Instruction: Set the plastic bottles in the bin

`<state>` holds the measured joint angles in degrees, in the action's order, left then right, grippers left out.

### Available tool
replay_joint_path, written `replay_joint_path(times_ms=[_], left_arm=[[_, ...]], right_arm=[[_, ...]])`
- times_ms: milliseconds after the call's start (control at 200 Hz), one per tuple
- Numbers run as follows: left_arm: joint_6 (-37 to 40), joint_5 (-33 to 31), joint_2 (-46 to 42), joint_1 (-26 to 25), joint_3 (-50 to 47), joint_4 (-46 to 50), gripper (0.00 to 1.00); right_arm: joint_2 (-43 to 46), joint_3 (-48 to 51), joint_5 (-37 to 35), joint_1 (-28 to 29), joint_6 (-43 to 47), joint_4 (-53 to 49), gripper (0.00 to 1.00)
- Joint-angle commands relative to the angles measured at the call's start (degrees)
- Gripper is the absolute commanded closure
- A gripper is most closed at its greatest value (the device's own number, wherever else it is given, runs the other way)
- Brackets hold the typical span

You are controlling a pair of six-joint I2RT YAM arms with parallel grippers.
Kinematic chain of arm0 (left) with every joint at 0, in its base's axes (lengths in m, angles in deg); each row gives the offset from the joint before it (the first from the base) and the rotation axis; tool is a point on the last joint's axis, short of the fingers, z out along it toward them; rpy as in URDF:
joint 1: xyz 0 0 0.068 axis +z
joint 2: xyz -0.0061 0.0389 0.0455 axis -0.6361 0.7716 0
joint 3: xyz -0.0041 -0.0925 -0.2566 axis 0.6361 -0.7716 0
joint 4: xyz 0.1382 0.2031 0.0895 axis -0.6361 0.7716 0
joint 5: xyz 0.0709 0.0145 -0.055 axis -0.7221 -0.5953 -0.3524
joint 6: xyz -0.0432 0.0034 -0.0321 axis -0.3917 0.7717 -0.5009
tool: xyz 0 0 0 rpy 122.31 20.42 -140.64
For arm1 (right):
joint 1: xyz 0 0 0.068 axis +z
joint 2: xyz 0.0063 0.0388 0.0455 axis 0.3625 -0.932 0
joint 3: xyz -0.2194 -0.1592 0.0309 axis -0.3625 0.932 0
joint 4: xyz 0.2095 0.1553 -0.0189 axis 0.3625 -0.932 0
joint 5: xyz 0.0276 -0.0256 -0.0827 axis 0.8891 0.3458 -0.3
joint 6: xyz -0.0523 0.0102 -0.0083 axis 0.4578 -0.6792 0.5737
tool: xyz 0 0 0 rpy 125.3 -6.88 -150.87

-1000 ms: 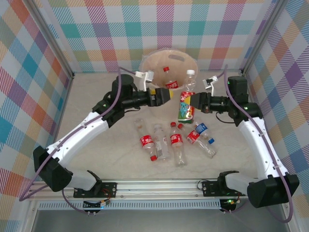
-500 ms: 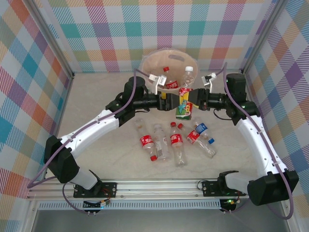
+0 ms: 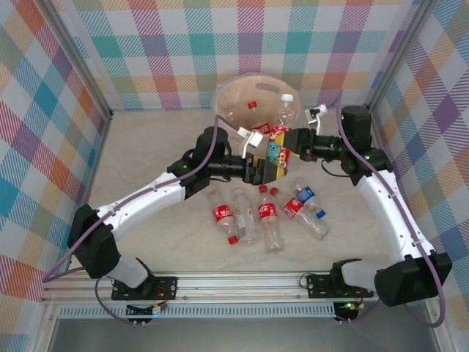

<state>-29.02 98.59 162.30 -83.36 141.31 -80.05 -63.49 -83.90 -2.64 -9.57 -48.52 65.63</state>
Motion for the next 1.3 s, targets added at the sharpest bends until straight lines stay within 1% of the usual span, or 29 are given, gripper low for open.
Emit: replay_joint_path(times_ms=[0, 120, 175, 280, 390, 445, 500, 550, 600, 695, 780, 855, 950, 1030, 1120, 1255, 1295], left_arm=[[1.36, 0.99, 0.71, -0.42, 2.43, -3.01, 0.07], [1.31, 0.04, 1.82, -0.44, 3.51, -3.2, 0.11], [1.27, -0.42, 2.47, -0.42, 4.05, -2.95, 0.14], [1.1, -1.7, 2.69, -0.44, 3.96, -2.99, 0.22], [2.13, -2.8, 2.69, -0.43, 4.25, -1.53, 0.34], [2.71, -3.31, 2.79, -0.37, 4.39, -0.59, 0.39], [3.7, -3.87, 2.88, -0.39, 4.71, 0.79, 0.43], [4.81, -4.27, 3.01, -0.41, 5.12, 2.4, 0.43], [6.4, -4.85, 2.98, -0.39, 5.58, 4.46, 0.43], [9.95, -5.57, 2.93, -0.41, 6.13, 7.98, 0.43], [12.51, -5.44, 3.11, -0.43, 6.47, 10.04, 0.43], [14.25, -5.72, 3.7, -0.42, 7.39, 11.85, 0.43], [16.06, -6.74, 4.45, -0.44, 8.65, 13.74, 0.43], [16.44, -6.12, 4.65, -0.36, 8.4, 12.66, 0.43], [16.2, -5.36, 4.88, -0.37, 8.55, 11.61, 0.43], [16.85, -5.5, 4.6, -0.34, 8.74, 12.35, 0.43], [17.16, -5.82, 4.55, -0.34, 8.73, 12.36, 0.43]], right_arm=[[0.95, 0.2, 1.49, 0.46, -0.88, 2.98, 0.45], [0.79, 1.61, 2.18, 0.85, -2.17, 4.99, 0.45], [0.7, 1.81, 2.21, 0.97, -2.18, 5.11, 0.45], [0.45, 1.85, 2.05, 0.99, -1.81, 4.88, 0.45], [-0.09, 1.52, 2.38, 0.97, -1.51, 4.5, 0.45], [-0.4, 0.87, 2.39, 0.97, -0.88, 3.44, 0.41], [-0.79, -0.86, 1.59, 0.89, 1.29, 0.52, 0.32], [-1.27, -3.56, 0.44, 0.45, 4.26, -3.68, 0.23], [-1.72, -6.76, -0.81, -0.75, 7.01, -8.02, 0.17], [-2.65, -11.92, -3.15, -4.02, 9.51, -12.46, 0.12], [-5.53, -17.99, -6.83, -4.57, 12.18, -17.81, 0.1], [-8.33, -21.86, -7.75, -4.44, 11.62, -19.04, 0.1], [-10.3, -23.86, -9.95, -2.05, 11.01, -17.59, 0.1], [-11.85, -24.35, -12.79, 0.57, 10.54, -16.53, 0.1], [-14.04, -24.84, -16.12, 2.07, 10.04, -17.05, 0.11], [-15.26, -24.81, -18.71, 2.99, 9.55, -16.84, 0.14], [-15.47, -24.83, -18.92, 3.08, 9.51, -16.88, 0.17]])
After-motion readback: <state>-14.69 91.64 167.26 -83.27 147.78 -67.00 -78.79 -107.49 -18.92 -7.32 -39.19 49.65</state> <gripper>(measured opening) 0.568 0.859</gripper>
